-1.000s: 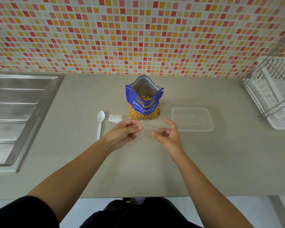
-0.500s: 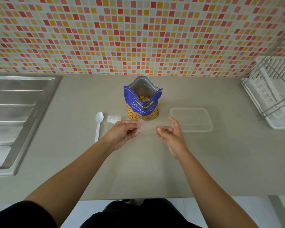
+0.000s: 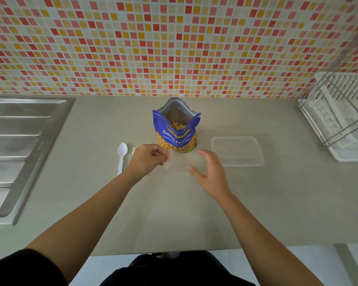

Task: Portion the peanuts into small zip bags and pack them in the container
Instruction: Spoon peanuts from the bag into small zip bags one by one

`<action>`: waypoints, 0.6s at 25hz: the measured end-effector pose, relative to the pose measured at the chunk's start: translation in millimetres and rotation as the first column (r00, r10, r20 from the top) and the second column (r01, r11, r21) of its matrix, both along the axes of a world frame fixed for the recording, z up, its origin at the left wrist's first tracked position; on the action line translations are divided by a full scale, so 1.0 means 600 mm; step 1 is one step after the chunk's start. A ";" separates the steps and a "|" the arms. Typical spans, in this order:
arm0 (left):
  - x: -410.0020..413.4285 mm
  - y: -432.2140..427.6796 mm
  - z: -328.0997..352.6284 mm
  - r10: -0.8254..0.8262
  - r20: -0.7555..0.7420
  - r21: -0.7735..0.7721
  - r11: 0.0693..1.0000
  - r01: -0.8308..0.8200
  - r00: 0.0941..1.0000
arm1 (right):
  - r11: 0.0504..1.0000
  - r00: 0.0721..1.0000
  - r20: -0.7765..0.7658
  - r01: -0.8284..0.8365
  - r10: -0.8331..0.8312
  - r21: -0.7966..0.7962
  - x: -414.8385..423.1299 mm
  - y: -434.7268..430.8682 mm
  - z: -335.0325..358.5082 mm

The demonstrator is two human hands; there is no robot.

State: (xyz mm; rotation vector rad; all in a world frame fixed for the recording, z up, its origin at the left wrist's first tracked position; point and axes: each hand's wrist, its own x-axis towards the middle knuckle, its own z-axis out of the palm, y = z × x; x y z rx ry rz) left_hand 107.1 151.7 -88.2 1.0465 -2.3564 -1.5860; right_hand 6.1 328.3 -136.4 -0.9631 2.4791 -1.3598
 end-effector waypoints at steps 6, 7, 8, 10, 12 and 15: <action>-0.004 0.023 0.022 -0.060 0.067 -0.253 0.964 0.075 0.996 | 0.953 0.955 -0.174 -0.198 0.241 0.231 0.024 -0.046 0.008; -0.004 0.028 0.024 -0.059 0.086 -0.303 0.949 0.083 0.994 | 0.958 0.951 -0.211 -0.176 0.225 0.228 0.023 -0.051 0.006; -0.004 0.031 0.025 -0.056 0.105 -0.340 0.936 0.089 0.993 | 0.963 0.946 -0.247 -0.158 0.211 0.217 0.021 -0.053 0.003; -0.001 0.031 0.022 -0.030 0.132 -0.392 0.917 0.080 0.991 | 0.974 0.931 -0.314 -0.137 0.189 0.179 0.020 -0.056 -0.002; 0.001 0.032 0.018 -0.030 0.143 -0.439 0.894 0.091 0.989 | 0.981 0.930 -0.322 -0.138 0.176 0.138 0.019 -0.059 -0.004; -0.001 0.028 0.016 -0.033 0.088 -0.396 0.916 0.065 0.996 | 0.985 0.950 -0.261 -0.157 0.170 0.070 0.018 -0.062 -0.003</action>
